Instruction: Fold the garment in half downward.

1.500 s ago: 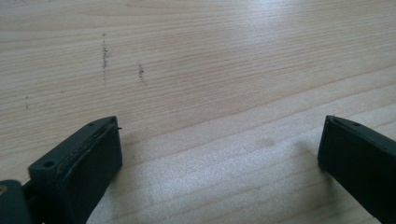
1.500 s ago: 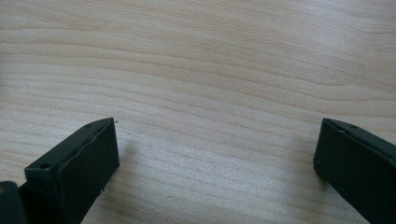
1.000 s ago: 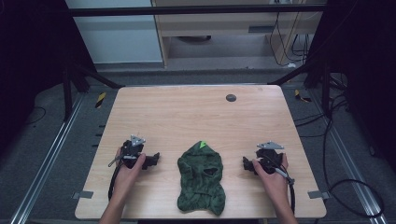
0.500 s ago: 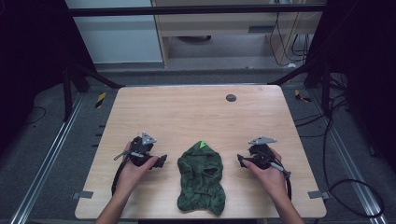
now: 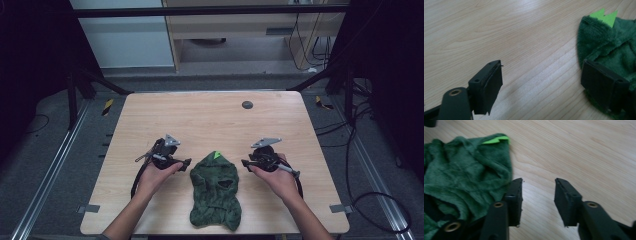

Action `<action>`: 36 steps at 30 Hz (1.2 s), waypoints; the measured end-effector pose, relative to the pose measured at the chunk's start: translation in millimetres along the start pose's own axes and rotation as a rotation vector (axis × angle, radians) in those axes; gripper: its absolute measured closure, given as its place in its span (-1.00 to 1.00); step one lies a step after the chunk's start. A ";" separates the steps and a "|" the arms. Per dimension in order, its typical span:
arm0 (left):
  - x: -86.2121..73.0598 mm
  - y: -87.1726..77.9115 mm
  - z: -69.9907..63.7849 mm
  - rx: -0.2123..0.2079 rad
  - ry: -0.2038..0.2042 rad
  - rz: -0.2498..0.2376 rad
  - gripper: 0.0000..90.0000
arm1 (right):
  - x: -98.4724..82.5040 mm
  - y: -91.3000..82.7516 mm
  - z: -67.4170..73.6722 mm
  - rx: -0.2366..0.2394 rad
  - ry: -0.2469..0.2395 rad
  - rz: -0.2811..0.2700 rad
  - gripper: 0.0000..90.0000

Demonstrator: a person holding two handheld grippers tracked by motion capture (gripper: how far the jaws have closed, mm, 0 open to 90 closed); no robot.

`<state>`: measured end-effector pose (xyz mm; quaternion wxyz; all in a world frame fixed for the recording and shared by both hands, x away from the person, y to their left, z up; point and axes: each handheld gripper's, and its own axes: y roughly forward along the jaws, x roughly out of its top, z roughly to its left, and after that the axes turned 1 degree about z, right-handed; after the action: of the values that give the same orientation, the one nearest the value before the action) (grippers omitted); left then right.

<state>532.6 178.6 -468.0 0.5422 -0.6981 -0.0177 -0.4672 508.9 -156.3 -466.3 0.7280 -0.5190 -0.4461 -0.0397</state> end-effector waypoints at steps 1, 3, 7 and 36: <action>1.4 1.2 -1.6 -0.010 0.003 0.007 -0.56 | 1.3 1.0 1.6 0.009 -0.011 0.000 0.42; 2.8 1.9 -3.3 -0.029 0.018 0.012 -0.39 | 6.0 4.8 8.6 0.038 -0.034 -0.006 0.56; 4.4 4.6 -10.1 -0.072 0.023 0.022 -0.26 | 10.8 9.9 16.9 0.057 -0.061 -0.008 0.67; -3.9 2.0 -23.8 -0.120 0.054 0.022 -0.57 | 6.8 35.4 31.4 0.097 -0.082 0.085 0.30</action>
<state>516.4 161.2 -472.7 0.5047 -0.7167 0.0326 -0.4802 512.2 -112.5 -485.1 0.7346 -0.5027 -0.4544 0.0342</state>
